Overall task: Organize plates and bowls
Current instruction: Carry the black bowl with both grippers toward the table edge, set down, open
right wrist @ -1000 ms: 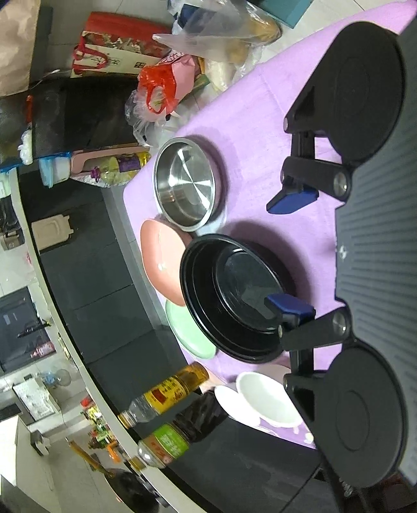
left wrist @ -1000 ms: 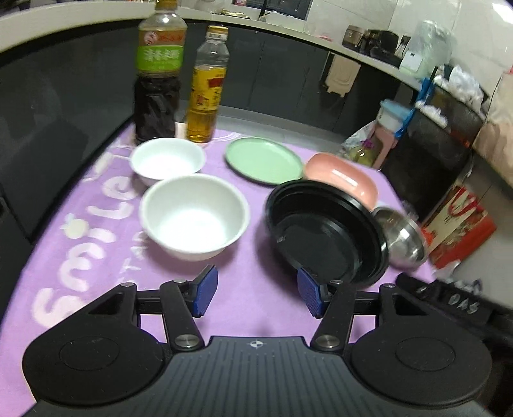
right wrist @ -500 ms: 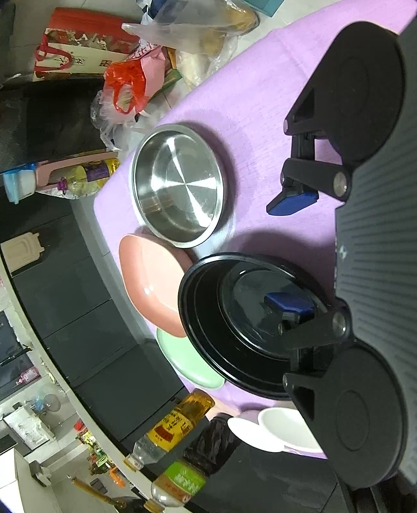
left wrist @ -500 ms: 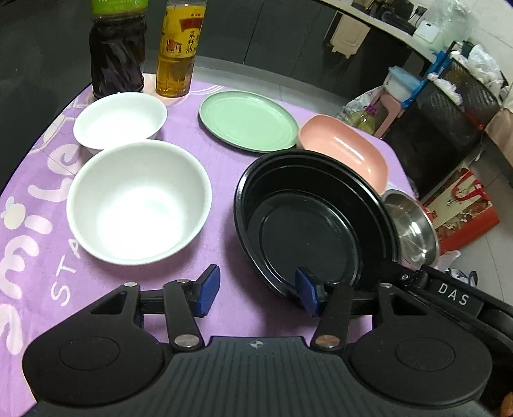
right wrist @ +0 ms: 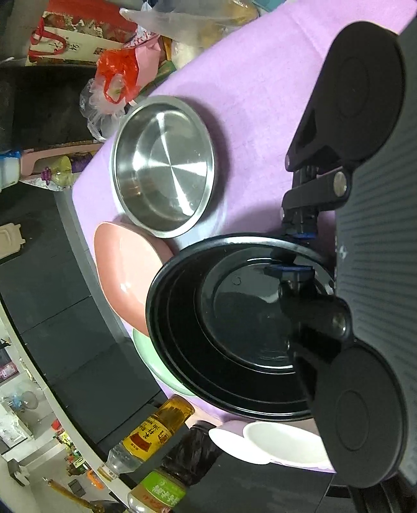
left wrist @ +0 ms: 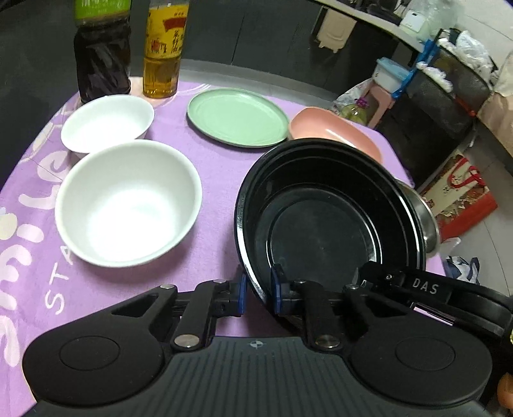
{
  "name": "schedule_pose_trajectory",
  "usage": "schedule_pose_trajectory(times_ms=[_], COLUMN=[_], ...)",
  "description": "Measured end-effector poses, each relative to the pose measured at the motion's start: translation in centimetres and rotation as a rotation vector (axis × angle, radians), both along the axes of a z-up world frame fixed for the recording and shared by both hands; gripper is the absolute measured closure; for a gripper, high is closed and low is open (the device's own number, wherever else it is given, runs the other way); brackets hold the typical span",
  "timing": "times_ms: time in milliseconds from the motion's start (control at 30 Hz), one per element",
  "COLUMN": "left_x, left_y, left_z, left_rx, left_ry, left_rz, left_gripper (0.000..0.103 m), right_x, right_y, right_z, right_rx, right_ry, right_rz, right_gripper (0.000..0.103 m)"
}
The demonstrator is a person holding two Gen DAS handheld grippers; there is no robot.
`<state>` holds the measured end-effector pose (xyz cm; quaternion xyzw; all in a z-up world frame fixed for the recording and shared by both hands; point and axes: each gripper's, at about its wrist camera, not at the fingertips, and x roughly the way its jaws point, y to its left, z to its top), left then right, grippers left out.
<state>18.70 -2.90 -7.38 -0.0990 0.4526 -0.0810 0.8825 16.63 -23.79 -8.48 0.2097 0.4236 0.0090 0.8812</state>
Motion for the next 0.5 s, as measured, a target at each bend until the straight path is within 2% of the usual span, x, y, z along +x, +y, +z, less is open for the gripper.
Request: schedule_pose_trajectory(times_ms=[300,500], left_x=[-4.2,-7.5], left_y=[0.6,1.8], left_z=[1.6,2.2], left_rx=[0.008,0.008], left_ry=[-0.04,-0.06], left_rz=[-0.029,-0.025], left_gripper=[0.088,0.088], right_x=[-4.0,-5.9], right_y=[0.0,1.6], right_z=[1.6,2.4], right_rx=[-0.004,-0.017], right_ry=[-0.026,-0.04], right_rz=[-0.001,0.014], right_gripper=[0.091,0.09])
